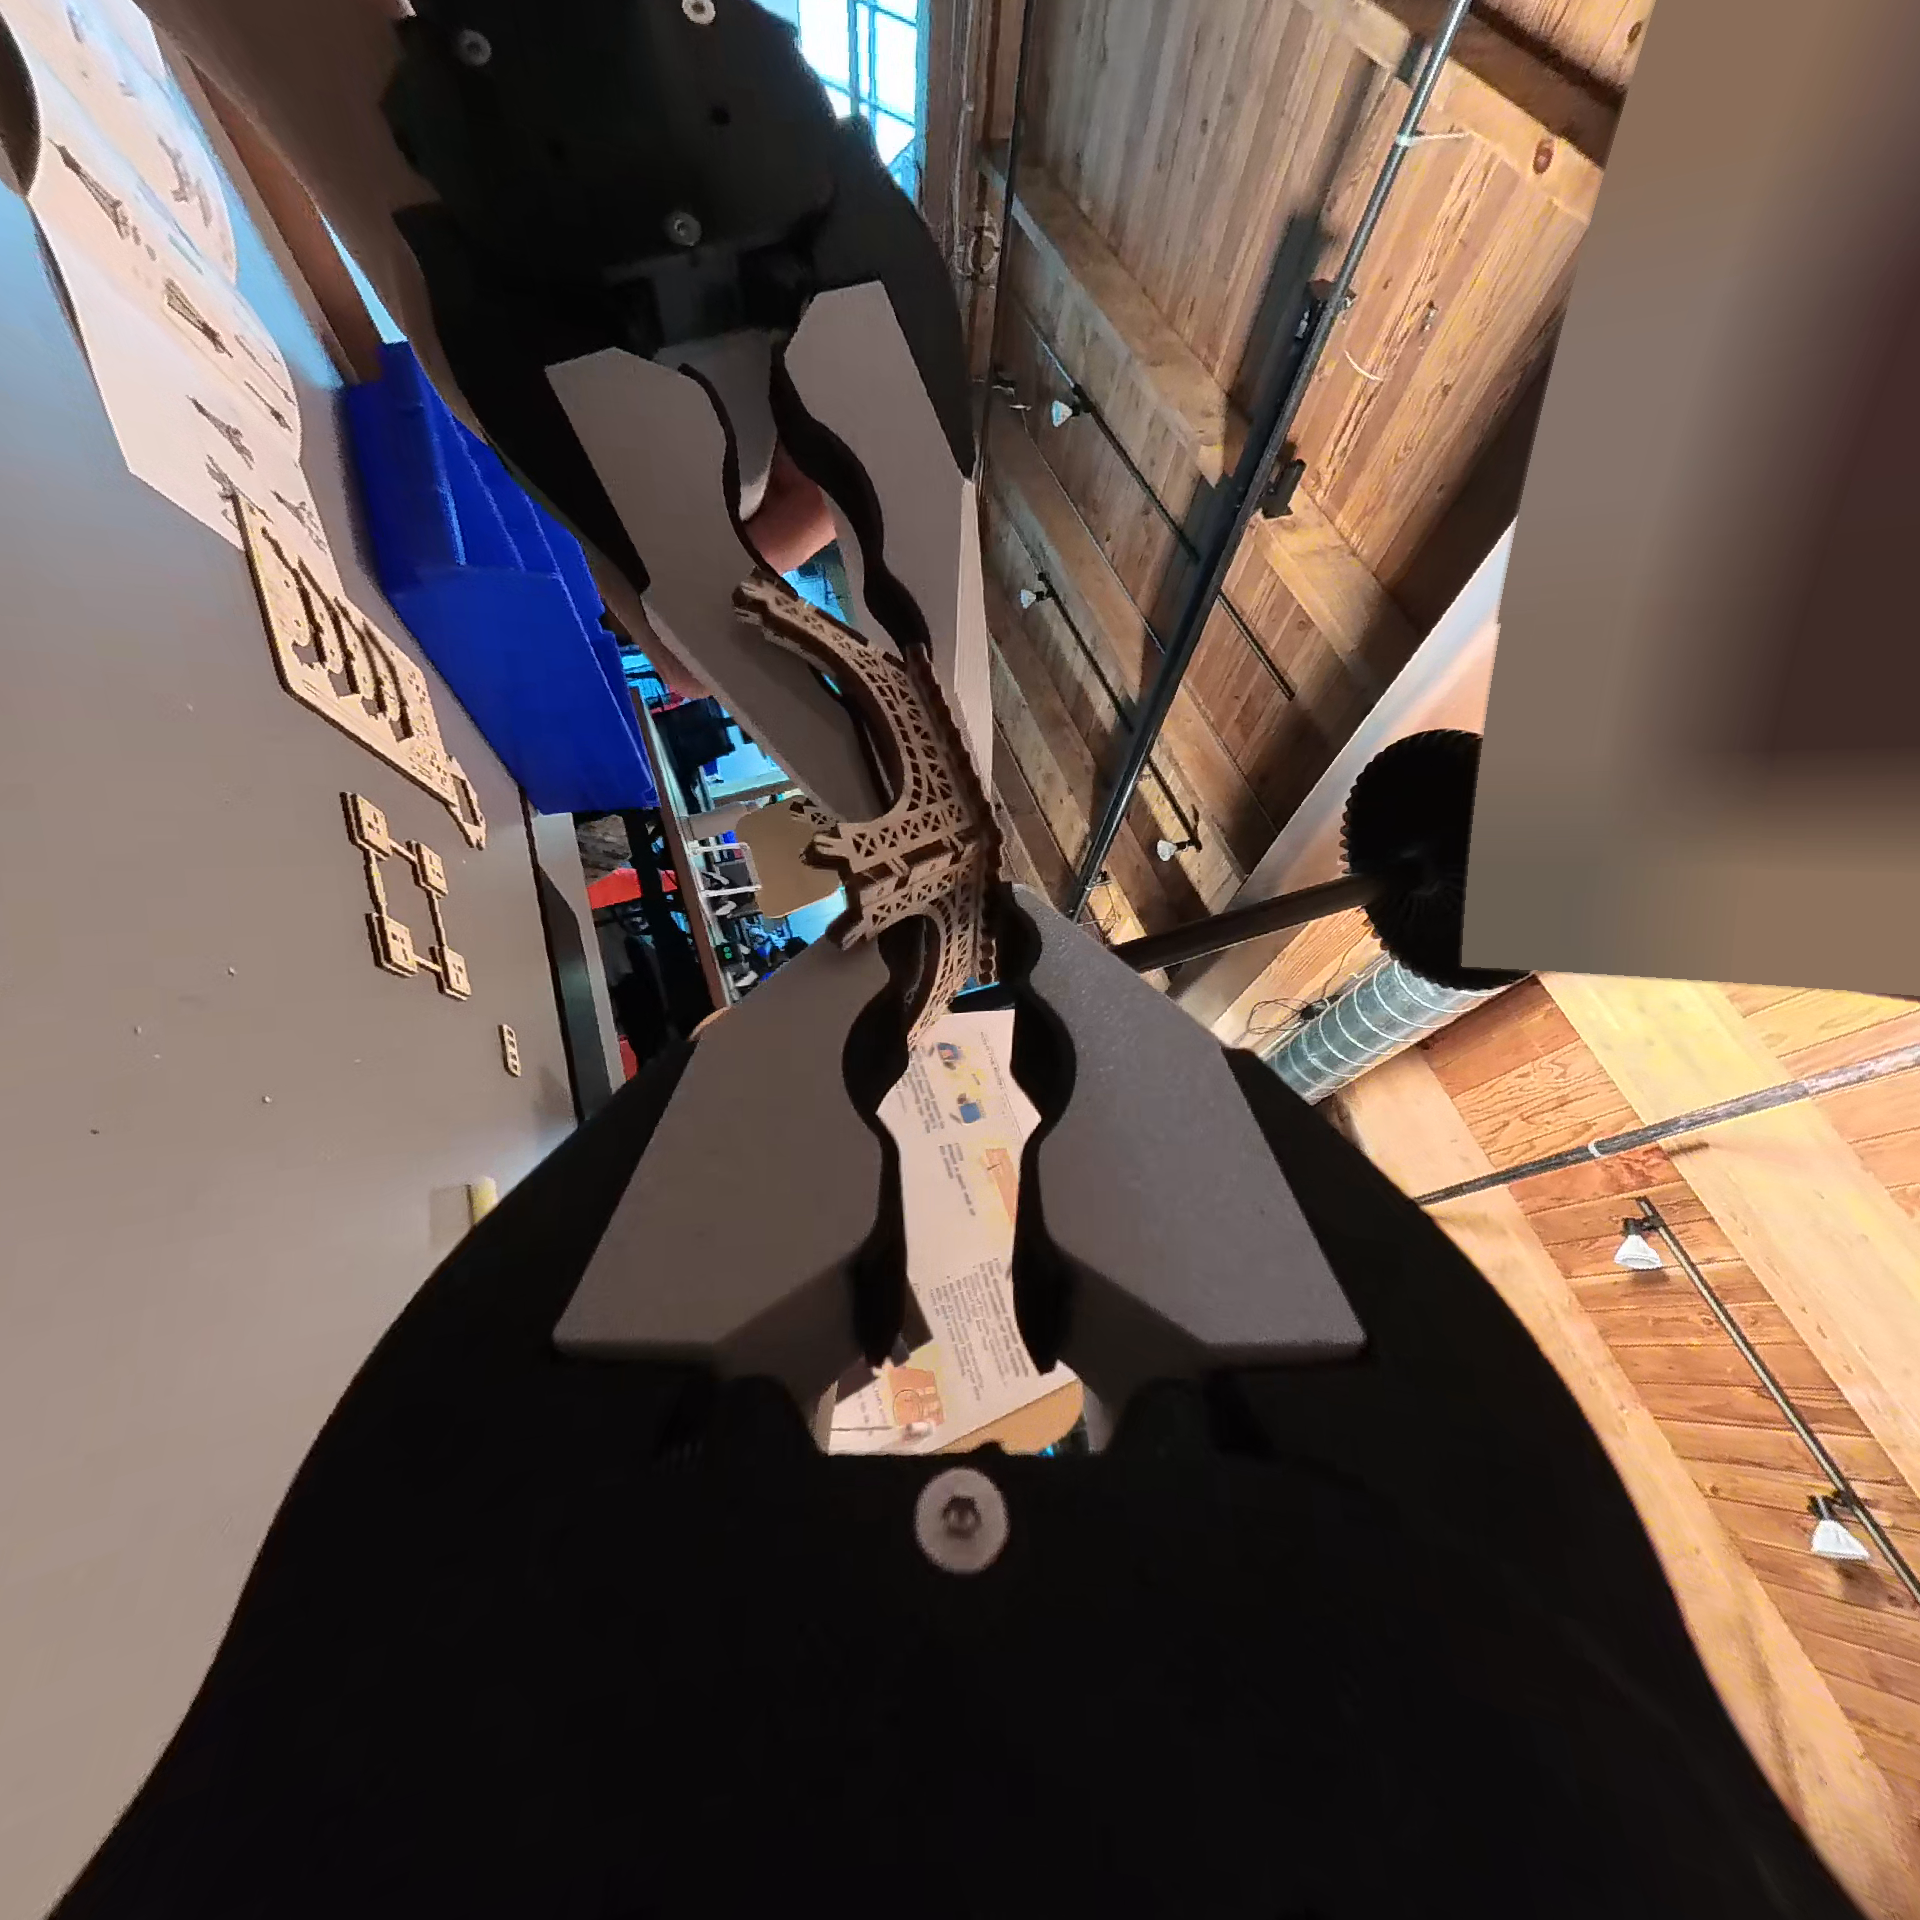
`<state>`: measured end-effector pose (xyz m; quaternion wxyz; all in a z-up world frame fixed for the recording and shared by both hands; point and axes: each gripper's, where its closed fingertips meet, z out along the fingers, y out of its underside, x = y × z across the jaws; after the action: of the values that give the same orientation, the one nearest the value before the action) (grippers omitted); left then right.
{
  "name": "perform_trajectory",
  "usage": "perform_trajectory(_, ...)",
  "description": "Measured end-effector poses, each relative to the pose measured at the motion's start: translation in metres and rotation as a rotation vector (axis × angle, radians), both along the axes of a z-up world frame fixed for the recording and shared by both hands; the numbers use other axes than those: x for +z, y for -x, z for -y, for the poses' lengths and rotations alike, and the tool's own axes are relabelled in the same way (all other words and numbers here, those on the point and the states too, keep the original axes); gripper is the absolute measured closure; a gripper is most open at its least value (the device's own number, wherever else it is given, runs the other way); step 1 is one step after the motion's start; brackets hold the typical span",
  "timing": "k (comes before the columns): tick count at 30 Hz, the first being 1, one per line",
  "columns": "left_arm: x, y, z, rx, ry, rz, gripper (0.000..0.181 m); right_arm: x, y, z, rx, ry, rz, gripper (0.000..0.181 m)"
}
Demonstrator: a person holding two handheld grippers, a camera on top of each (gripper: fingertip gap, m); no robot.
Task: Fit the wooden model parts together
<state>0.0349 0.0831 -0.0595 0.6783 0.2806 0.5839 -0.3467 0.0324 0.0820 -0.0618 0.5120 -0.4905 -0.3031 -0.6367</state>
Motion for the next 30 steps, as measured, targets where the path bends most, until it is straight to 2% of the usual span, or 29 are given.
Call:
perform_trajectory(10, -0.009, -0.004, -0.002, -0.043, 0.019, -0.133, 0.168, -0.006, -0.004, -0.001, 0.046, -0.009, -0.097, 0.172)
perform_trajectory(21, -0.032, -0.016, -0.009, -0.026, 0.027, -0.434, 0.171, -0.027, -0.016, -0.008, 0.14, 0.025, -0.435, 0.171)
perform_trajectory(23, -0.044, -0.025, -0.012, 0.004, 0.058, -0.575, 0.17, -0.037, -0.024, -0.01, 0.153, 0.042, -0.583, 0.171)
perform_trajectory(26, -0.066, -0.036, -0.016, 0.021, 0.146, -0.855, 0.168, -0.061, -0.037, -0.015, 0.206, 0.066, -0.921, 0.171)
perform_trajectory(30, -0.088, -0.054, -0.025, 0.077, 0.308, -1.113, 0.16, -0.087, -0.055, -0.024, 0.246, 0.025, -1.415, 0.171)
